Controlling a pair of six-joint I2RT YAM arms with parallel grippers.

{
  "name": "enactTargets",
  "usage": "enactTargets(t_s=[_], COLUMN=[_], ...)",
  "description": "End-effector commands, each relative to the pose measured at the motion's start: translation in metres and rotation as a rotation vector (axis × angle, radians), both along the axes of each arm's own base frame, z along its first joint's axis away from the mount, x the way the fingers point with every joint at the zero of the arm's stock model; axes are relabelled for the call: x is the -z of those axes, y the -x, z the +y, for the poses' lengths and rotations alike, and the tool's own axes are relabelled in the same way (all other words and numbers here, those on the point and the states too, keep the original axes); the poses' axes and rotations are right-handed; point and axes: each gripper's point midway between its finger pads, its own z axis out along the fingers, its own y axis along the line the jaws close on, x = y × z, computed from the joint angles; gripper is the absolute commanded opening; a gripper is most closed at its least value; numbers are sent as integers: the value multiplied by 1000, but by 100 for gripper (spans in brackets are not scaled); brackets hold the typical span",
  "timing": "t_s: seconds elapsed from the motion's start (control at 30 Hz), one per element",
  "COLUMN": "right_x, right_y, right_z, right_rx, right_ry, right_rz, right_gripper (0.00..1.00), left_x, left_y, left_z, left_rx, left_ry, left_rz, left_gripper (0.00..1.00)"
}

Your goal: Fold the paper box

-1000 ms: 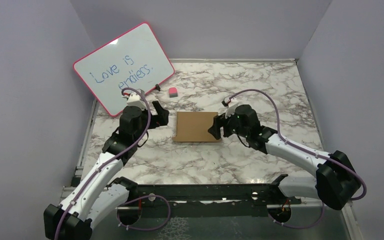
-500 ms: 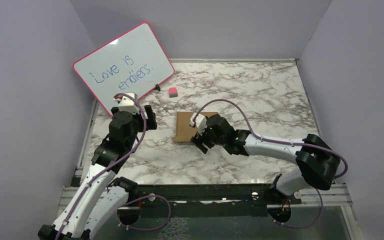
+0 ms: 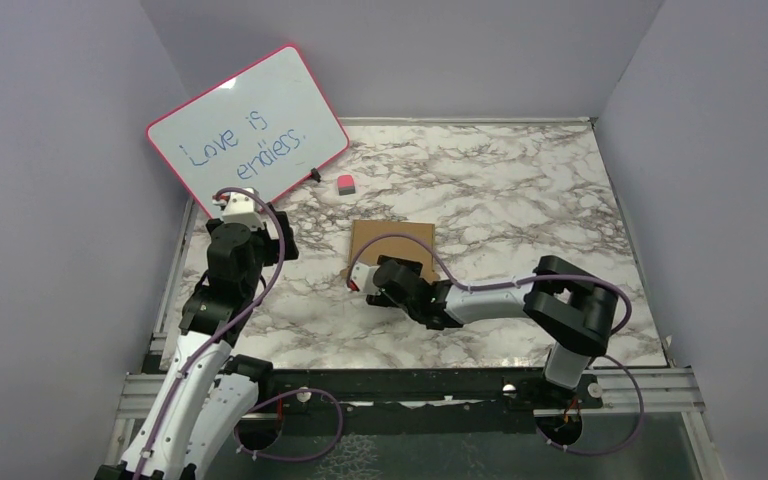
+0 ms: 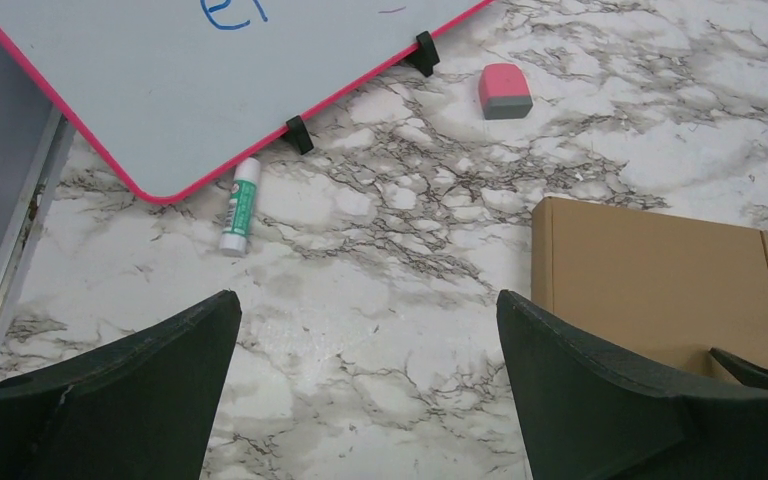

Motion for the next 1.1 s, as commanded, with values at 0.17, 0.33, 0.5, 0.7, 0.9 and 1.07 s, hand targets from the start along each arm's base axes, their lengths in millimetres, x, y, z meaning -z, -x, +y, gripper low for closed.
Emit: enactTargets(t_s=[0.17, 0.33, 0.5, 0.7, 0.9, 1.07], right_x=[4, -8, -14, -39, -66, -92], right_y=[-22, -20, -18, -14, 1, 25], right_z=[-12, -11, -13, -5, 11, 28], right_rx=[39, 37, 41, 19, -58, -156], right_ry=[153, 113, 92, 21, -58, -76], right_rz=[-196, -206, -210, -187, -89, 77], right_gripper=[56, 47, 23, 6, 1, 1], left_x=[4, 7, 12, 10, 7, -16], left_y=[1, -1, -3, -4, -4, -1], left_z=[-4, -8, -11, -15, -21, -20], left_rx=[37, 56, 73, 102, 130, 124], left_ry=[-3, 2, 6, 12, 25, 42], left_rz=[6, 16, 34, 23, 12, -43], left_gripper=[99, 99, 99, 99, 99, 99])
